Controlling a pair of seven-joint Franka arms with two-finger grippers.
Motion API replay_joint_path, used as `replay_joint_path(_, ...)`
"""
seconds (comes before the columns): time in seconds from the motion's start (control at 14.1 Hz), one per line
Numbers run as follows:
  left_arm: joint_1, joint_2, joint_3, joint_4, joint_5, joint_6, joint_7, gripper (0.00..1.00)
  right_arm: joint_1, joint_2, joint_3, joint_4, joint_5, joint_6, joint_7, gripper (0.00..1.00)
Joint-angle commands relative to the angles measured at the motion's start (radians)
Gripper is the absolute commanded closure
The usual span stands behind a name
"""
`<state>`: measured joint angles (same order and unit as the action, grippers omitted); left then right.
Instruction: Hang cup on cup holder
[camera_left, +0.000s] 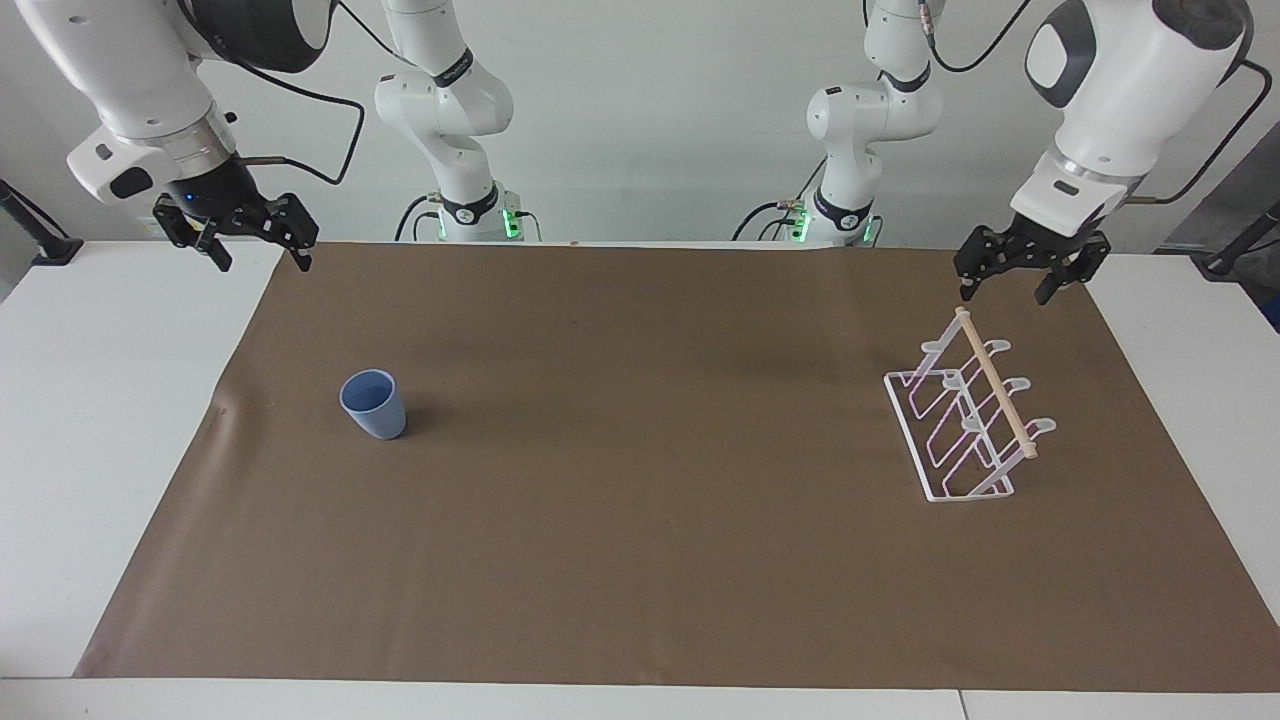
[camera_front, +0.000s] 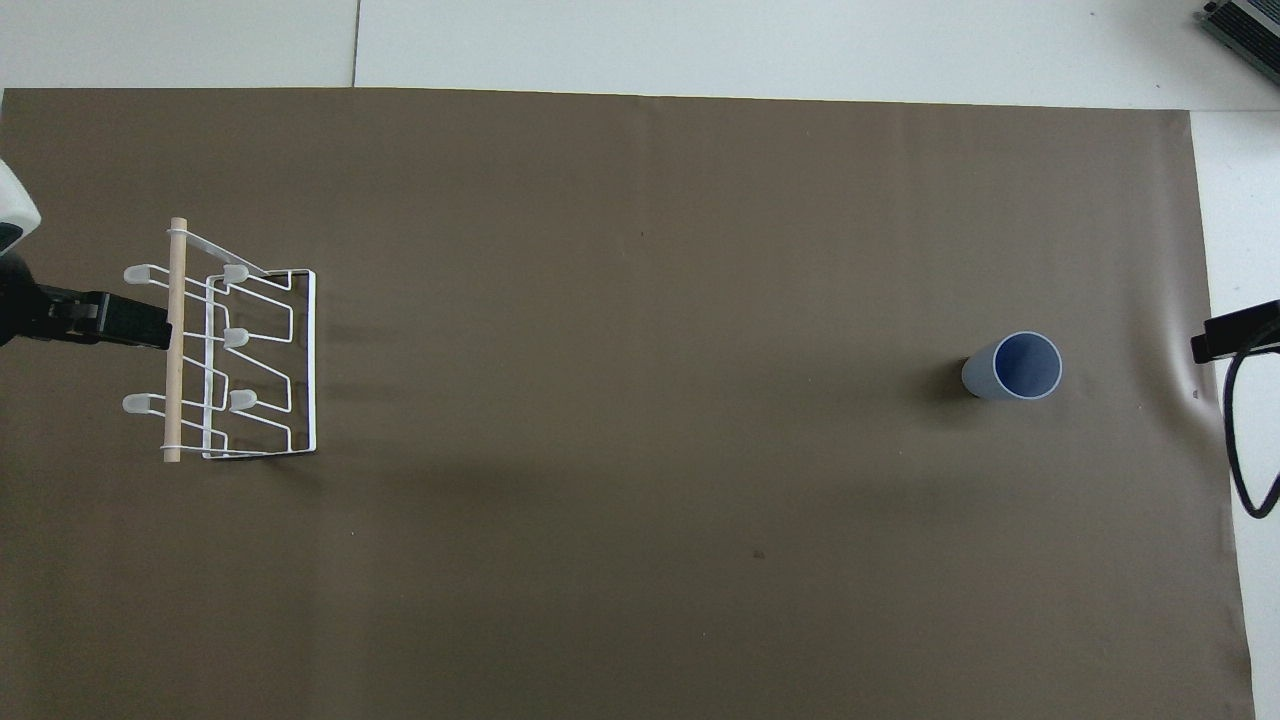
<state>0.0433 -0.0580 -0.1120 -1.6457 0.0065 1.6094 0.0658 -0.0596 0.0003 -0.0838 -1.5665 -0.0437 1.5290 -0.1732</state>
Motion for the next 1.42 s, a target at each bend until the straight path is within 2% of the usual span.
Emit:
replay_joint_path(0.0, -0.005, 0.017, -0.002, 0.052, -0.013, -0.083, -0.024, 0.0, 0.003, -0.016, -0.008, -0.024, 0.036, 0.011, -0.005, 0.0)
replay_joint_path(0.14, -0.008, 0.009, -0.005, 0.037, -0.019, -0.082, -0.078, 0.0, 0.003, -0.016, -0.007, -0.024, 0.039, 0.017, -0.006, 0.0)
replay_joint_path(1.07, 0.0, 0.004, 0.005, 0.033, -0.037, -0.069, -0.067, 0.0, 0.004, -0.016, -0.007, -0.03, 0.038, 0.034, -0.008, 0.0)
replay_joint_path(1.35, 0.0, 0.003, 0.005, 0.032, -0.037, -0.066, -0.066, 0.0, 0.004, -0.036, -0.007, -0.095, 0.038, 0.138, -0.011, 0.0)
